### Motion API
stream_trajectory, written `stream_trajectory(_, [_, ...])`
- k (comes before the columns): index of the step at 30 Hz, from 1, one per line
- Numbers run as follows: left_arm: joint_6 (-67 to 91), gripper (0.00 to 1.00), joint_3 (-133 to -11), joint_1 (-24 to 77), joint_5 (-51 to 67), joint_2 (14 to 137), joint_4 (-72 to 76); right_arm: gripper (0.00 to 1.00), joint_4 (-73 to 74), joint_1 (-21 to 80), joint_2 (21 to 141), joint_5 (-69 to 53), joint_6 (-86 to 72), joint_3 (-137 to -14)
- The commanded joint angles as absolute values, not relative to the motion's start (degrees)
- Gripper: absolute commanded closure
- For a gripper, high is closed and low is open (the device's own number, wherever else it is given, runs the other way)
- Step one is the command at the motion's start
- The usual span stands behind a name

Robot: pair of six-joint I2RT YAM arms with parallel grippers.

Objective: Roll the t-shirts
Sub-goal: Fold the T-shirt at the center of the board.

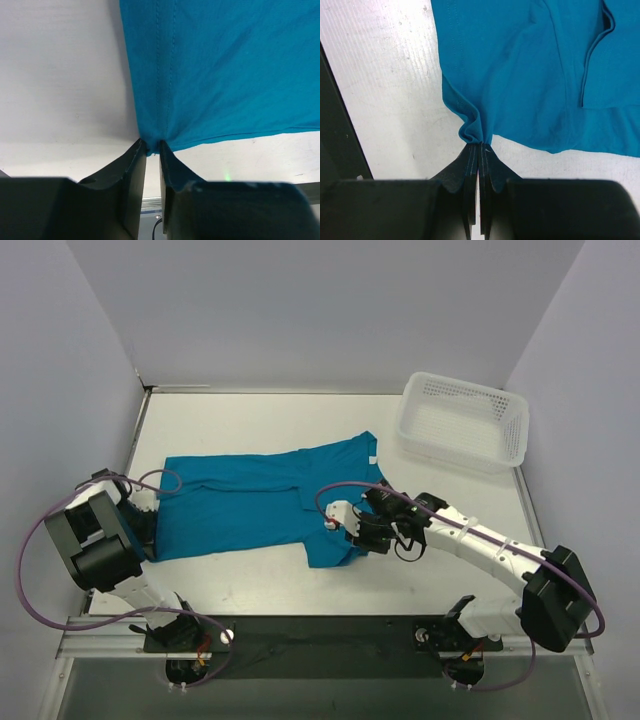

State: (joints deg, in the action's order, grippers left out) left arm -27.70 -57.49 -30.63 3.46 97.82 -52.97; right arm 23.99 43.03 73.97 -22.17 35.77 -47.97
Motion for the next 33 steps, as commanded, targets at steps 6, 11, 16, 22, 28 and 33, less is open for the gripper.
stream_trajectory(6, [-27.77, 0.98, -59.75, -30.85, 4.57, 97.12, -54.93, 1.0, 23.47, 40.0, 71.02, -20.4, 31.56, -47.55])
stream_trajectory(11, [-27.69, 1.0, -65.47, -30.41, 7.03, 98.88, -59.14, 1.0, 23.03, 37.18, 67.68, -16.79, 27.43, -47.9])
stream_trajectory(16, [-27.86, 1.0, -71.44, -30.06, 8.61, 99.14, -63.09, 1.0, 22.94, 34.02, 66.01, -13.63, 24.17, -50.18])
stream_trajectory(22, [-27.25, 1.0, -77.25, -28.3, 10.72, 100.81, -65.57, 1.0, 19.69, 29.54, 68.72, -11.87, 24.87, -54.57])
stream_trajectory(28, [-24.7, 1.0, -83.22, -24.09, 11.25, 105.37, -64.69, 1.0, 17.75, 26.99, 75.57, -12.57, 26.1, -60.8])
stream_trajectory(33, [-21.98, 1.0, -90.5, -21.27, 10.72, 110.55, -63.37, 1.0, 17.93, 24.27, 82.96, -13.97, 28.74, -65.56])
